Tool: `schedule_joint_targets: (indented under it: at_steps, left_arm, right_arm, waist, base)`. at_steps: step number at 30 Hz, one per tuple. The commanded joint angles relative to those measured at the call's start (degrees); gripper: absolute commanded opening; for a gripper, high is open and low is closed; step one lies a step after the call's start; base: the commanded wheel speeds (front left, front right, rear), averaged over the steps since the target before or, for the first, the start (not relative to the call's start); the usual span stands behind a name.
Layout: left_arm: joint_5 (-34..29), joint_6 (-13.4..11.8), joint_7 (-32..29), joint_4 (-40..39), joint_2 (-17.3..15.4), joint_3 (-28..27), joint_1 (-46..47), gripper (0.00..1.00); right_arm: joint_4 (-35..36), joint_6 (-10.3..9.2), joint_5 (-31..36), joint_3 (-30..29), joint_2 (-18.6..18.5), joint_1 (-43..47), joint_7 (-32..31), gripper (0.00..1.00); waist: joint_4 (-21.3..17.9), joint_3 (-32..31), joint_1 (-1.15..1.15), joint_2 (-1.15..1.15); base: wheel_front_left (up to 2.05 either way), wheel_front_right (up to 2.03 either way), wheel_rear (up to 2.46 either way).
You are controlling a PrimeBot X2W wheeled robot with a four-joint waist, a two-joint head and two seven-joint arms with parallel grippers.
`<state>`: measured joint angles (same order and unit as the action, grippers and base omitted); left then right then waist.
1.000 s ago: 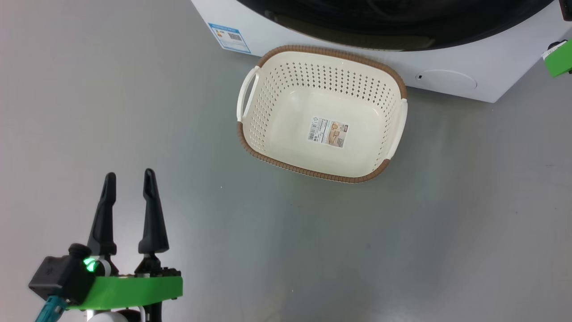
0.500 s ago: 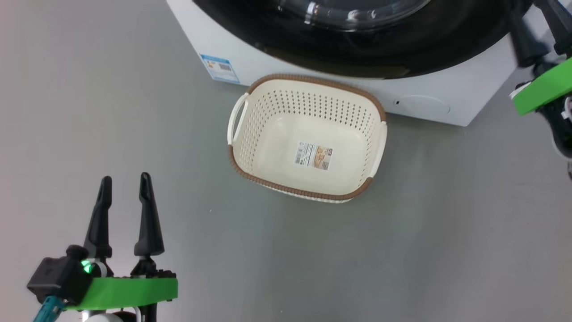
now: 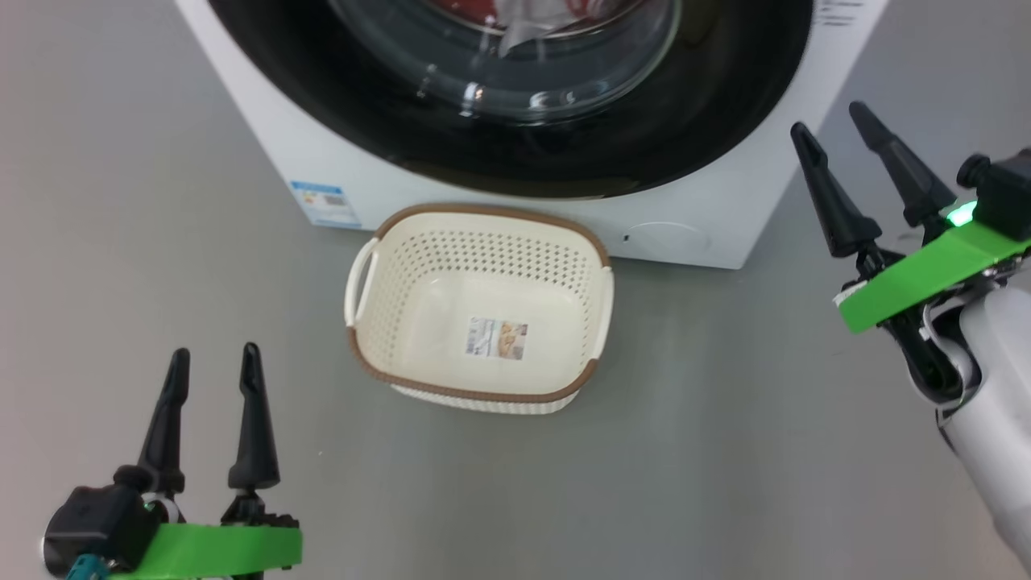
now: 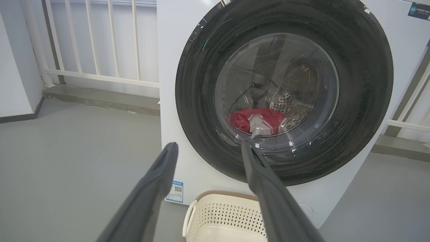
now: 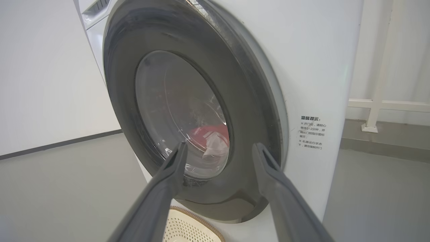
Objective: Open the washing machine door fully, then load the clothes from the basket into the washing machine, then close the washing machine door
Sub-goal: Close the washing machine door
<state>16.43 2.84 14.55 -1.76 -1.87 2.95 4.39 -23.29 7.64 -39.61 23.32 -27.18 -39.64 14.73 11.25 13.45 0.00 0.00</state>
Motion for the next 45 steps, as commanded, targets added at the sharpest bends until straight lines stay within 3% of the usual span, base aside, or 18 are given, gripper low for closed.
schedule_joint_targets:
  at_steps: [1, 8, 18, 32, 45]
  left_arm:
    - [-0.7, 0.3, 0.4, -1.1, -1.0, -2.4, 0.1, 1.0]
    - [-2.9, 1.5, 0.4, -0.9, -1.0, -4.0, -0.7, 1.0]
    - [-2.3, 2.3, 0.4, -0.7, -1.0, -4.9, -1.5, 1.0]
    - [0.3, 3.7, 0.4, 0.5, -1.0, -4.7, -3.9, 1.0]
    - [0.2, 4.1, 0.4, 0.6, -1.0, -4.6, -5.0, 1.0]
  right_arm:
    - [2.0, -0.15, 0.3, -0.3, 0.2, 1.9, 0.3, 1.0]
    - [7.7, -0.15, 0.4, -4.7, 2.8, 9.5, 0.3, 1.0]
    - [11.2, -0.15, 2.2, -7.0, 4.8, 17.4, 0.3, 1.0]
    - [13.6, -0.15, 5.5, -11.0, 6.9, 27.1, 0.3, 1.0]
    - [13.6, -0.15, 8.1, -13.4, 7.8, 30.0, 0.3, 1.0]
  waist:
    - [-3.5, -3.0, 0.0, 0.0]
    - [-8.8, -5.1, 0.0, 0.0]
    - [-13.0, -6.3, 0.0, 0.0]
    - [-14.1, -9.6, 0.0, 0.0]
    - [-13.8, -10.4, 0.0, 0.0]
  base:
    - [0.0, 0.0, 0.0]
    - [0.0, 0.0, 0.0]
    - [0.0, 0.0, 0.0]
    - [0.0, 0.0, 0.0]
    - [0.0, 0.0, 0.0]
